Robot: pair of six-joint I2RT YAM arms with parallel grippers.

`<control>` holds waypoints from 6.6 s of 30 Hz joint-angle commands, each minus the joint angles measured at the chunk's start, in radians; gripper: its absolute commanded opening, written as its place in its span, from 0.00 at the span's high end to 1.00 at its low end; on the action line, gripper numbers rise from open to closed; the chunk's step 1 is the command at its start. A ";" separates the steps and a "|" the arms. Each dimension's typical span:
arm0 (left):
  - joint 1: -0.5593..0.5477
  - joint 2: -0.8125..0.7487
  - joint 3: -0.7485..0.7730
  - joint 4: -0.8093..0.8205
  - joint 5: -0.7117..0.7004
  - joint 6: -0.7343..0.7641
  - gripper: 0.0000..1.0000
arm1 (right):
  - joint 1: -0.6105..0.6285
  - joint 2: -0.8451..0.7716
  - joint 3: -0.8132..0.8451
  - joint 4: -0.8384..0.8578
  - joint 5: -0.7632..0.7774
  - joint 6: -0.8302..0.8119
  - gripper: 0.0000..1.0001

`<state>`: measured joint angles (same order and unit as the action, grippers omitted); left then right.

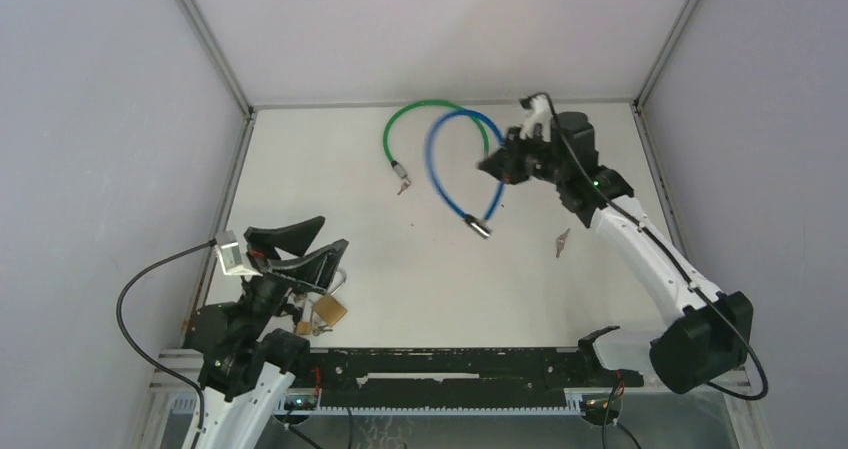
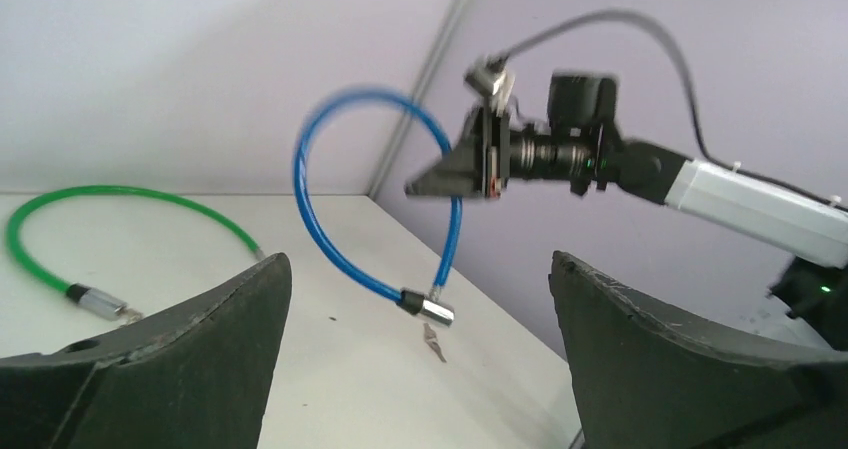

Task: Lock with the key
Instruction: Place the lock at the center of the board, then move the lock to the center of the board, then pick up the lock from the center of the board.

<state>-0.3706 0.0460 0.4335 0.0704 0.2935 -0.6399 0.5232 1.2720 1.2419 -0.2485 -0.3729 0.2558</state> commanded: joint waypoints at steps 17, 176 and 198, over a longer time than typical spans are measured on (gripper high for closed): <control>0.059 -0.084 -0.074 -0.035 -0.112 -0.035 0.01 | -0.761 0.259 -0.275 -0.358 0.130 -0.124 0.67; -0.076 1.444 0.496 -0.795 -0.260 0.007 0.46 | -0.015 0.624 -0.013 -0.316 0.386 -0.263 0.37; 0.001 1.475 0.591 -0.501 -0.153 0.744 0.25 | 0.216 0.291 -0.302 0.090 0.595 -0.424 1.00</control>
<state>-0.3889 1.4727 0.9993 -0.4374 0.1509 -0.0212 0.7040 1.6440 0.9947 -0.3458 0.1490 -0.1429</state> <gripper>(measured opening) 0.747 0.018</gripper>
